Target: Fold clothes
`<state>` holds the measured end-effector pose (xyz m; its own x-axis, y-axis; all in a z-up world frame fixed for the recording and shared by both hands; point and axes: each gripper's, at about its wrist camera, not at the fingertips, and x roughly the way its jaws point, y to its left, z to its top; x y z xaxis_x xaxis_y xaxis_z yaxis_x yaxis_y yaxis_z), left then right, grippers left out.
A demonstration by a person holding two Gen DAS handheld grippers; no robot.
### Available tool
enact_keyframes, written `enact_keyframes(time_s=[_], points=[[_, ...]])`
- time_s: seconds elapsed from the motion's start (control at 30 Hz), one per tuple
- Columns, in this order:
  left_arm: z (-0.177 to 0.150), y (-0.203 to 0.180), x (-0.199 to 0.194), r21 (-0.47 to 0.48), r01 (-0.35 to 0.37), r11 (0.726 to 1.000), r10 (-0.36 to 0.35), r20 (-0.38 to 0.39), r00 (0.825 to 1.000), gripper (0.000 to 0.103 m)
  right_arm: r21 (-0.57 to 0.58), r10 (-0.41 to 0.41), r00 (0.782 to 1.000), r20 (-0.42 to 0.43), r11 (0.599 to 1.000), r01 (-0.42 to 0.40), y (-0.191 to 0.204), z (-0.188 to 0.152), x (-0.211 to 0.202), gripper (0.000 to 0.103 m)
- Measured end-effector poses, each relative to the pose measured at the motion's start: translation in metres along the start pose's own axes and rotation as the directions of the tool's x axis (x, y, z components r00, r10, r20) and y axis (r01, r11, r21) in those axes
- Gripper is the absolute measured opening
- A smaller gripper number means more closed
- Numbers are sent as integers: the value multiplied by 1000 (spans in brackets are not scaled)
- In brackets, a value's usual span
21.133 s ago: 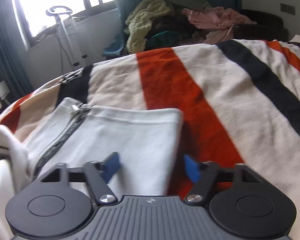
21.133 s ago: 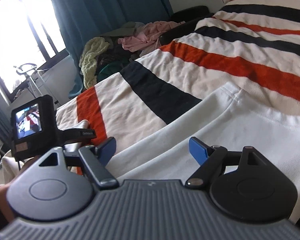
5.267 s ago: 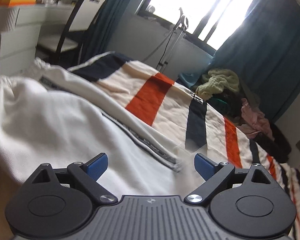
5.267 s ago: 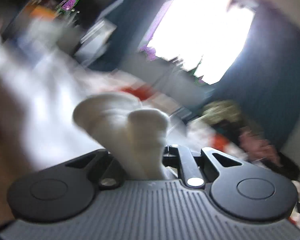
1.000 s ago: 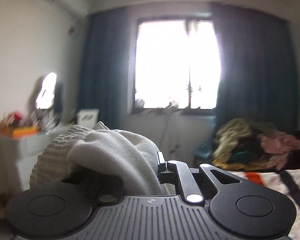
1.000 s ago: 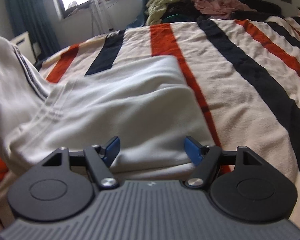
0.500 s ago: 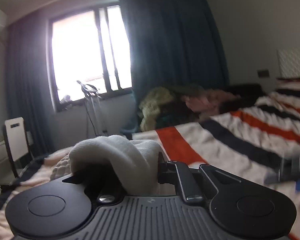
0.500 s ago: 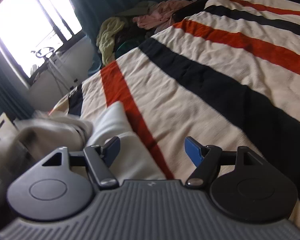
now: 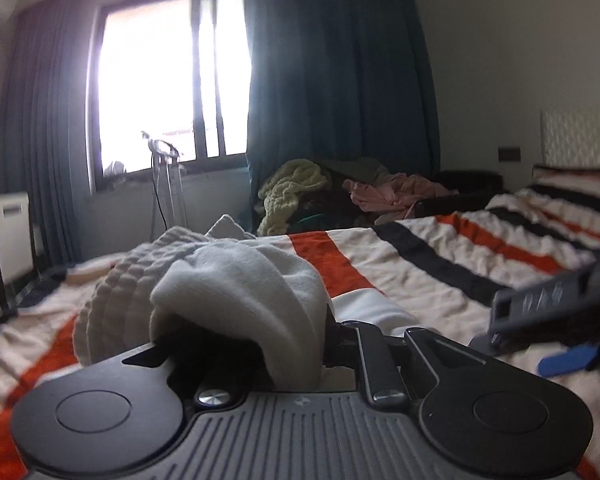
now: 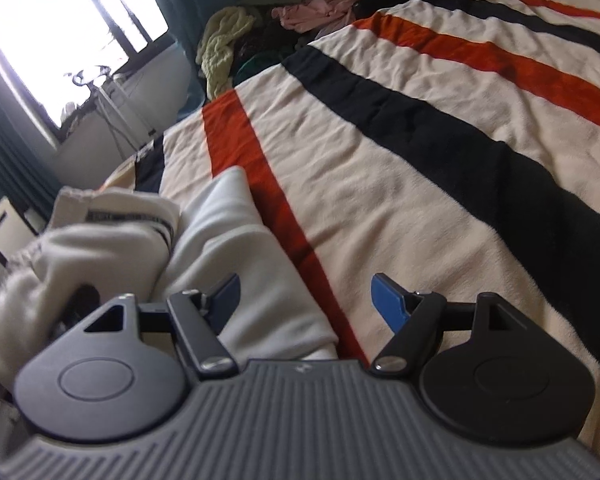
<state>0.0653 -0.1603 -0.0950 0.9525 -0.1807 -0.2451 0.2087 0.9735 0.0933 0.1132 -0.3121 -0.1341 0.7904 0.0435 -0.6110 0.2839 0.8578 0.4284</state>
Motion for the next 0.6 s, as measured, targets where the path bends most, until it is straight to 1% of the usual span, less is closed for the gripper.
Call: enact_keyframes(time_s=[0.1,0.2,0.27,0.4,0.5,0.57,0.6], points=[[2,13,-17,-20,11,1000,-12,-11,1000,17,-60,-24,1000,5,998,24,10,-4,3,74],[1,19,-18,-70,25,997,-27,-32,999,18,-80,-44,999,11,996,45,13,-7,6,74],[0,19,-15,-77,30,997,-34,-50,998,18,-72,-47,999,15,996,48,12,-7,6,74],[1,33,-18,-141,60,988,-71,-70,995,19,-45,-40,998,38,998,42,9,-3,4,74],[-1,39,-23,-138,73,988,-84,-80,993,21,-36,-25,998,64,999,27,10,1,2,74],[0,40,-25,-148,88,985,-101,-83,992,25,-46,-15,997,75,999,19,13,2,1,74],[1,40,-26,-153,96,984,-109,-83,991,34,-51,-12,997,81,999,16,14,3,0,74]])
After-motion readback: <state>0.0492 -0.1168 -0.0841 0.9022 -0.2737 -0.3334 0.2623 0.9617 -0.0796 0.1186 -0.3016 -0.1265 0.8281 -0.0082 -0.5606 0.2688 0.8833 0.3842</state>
